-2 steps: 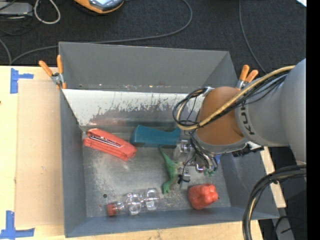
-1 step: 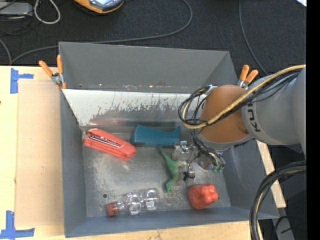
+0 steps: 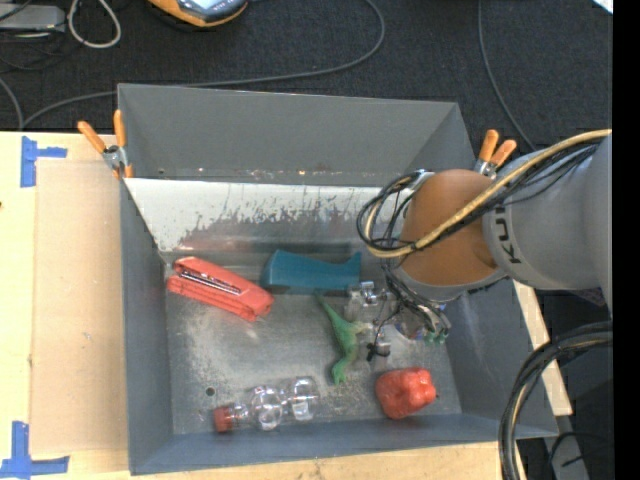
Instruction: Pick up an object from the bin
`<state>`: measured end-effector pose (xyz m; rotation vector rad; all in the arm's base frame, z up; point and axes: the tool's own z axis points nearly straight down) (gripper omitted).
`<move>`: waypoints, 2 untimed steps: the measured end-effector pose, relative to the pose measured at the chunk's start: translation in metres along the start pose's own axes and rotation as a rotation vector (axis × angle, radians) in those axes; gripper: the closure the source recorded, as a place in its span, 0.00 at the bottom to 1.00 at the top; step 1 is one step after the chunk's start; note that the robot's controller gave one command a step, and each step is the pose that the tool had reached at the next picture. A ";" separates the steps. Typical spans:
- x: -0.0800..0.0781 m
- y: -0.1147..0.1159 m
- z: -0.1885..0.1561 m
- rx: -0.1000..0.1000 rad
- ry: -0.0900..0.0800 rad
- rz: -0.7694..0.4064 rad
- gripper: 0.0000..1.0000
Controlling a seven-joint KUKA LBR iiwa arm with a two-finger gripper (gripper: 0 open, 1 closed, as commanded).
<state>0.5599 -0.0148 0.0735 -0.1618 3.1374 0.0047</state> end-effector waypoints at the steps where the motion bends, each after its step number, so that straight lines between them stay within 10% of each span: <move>1: 0.003 0.000 -0.036 0.000 0.007 0.000 1.00; 2: 0.003 0.001 -0.088 -0.001 0.009 0.000 1.00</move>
Offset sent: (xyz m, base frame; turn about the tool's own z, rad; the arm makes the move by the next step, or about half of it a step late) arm -0.0025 0.0004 0.1063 -0.0004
